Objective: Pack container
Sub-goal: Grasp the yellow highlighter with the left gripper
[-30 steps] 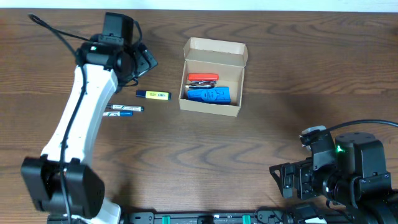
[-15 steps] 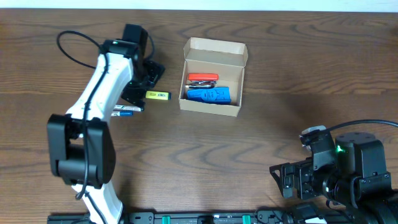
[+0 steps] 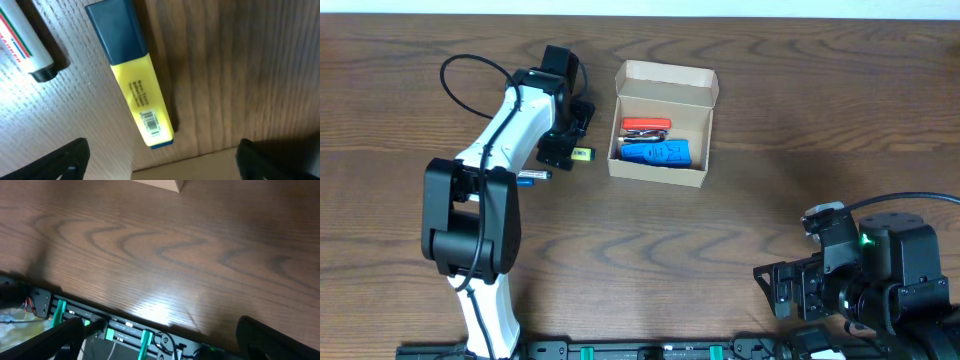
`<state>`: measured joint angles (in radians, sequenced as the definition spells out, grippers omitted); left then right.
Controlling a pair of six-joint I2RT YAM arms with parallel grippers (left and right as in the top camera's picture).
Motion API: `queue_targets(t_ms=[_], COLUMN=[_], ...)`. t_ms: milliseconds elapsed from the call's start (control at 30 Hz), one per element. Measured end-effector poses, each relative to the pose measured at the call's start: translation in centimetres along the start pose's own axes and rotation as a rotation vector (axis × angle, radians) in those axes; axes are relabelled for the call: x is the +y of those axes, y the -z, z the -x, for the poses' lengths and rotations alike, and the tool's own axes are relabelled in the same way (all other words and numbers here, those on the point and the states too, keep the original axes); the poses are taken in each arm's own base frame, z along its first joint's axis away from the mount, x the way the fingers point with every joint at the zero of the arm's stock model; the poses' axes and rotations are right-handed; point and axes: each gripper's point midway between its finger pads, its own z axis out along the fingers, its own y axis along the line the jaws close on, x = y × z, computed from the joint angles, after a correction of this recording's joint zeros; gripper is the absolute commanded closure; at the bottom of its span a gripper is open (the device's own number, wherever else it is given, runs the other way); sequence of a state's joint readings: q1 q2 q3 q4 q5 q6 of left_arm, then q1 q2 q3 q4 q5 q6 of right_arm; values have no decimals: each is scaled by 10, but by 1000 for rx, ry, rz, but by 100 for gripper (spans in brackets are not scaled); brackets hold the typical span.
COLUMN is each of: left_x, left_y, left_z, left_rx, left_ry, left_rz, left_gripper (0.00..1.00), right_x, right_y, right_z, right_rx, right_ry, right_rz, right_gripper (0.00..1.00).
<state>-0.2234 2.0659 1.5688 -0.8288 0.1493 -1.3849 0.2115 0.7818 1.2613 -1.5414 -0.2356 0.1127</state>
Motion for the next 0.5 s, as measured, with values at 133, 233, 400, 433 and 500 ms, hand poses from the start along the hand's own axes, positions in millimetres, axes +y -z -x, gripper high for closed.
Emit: queue_targets(t_ms=[133,233,400,433,500], left_x=[4,6,4,4,4], left_y=[-12,-22,-28,-28,-28], left_z=[0,1,4,5,6], left_rx=[4,5,-10,-13,-19], left_ry=[28,39,49,52,55], left_rz=[30,46,44,43,43], left_gripper=[9,10,15,16,18], right_x=[0,0,0,0,0], right_y=[0,0,0,0,0], right_z=[0,0,0,0,0], right_rx=[0,0,0,0,0], right_ry=[0,0,0,0,0], right_rz=[0,0,0,0,0], right_gripper=[1,1,1,1,1])
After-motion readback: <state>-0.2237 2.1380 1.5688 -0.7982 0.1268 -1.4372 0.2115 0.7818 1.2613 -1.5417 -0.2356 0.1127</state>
